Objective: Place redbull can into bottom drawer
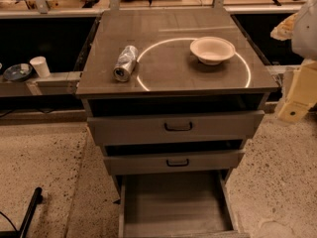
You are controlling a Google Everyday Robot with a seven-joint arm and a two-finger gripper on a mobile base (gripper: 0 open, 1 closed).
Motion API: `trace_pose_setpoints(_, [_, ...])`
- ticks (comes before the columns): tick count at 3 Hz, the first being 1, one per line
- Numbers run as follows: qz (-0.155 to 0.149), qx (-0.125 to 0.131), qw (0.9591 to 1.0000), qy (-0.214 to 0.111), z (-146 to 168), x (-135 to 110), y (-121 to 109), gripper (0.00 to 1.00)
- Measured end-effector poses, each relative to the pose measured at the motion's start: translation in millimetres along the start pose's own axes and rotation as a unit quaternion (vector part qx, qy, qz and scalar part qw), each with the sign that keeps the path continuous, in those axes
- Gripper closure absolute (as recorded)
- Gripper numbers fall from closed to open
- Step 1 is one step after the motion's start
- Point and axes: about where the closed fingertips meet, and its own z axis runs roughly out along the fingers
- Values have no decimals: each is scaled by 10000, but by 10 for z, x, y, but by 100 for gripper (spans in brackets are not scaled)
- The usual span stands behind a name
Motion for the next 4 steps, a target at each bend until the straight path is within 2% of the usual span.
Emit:
trace_pose_setpoints(1, [-56,17,10000,28,19,-18,-21,0])
trace_pose_setpoints(2, [-685,201,9969,339,226,-224,-267,0])
trace_pose_setpoints(3, [-1841,402,9801,621,634,-723,-735,0])
trace_pose_setpoints(4, [-3312,166,9419,525,1128,-1400,-1112,0])
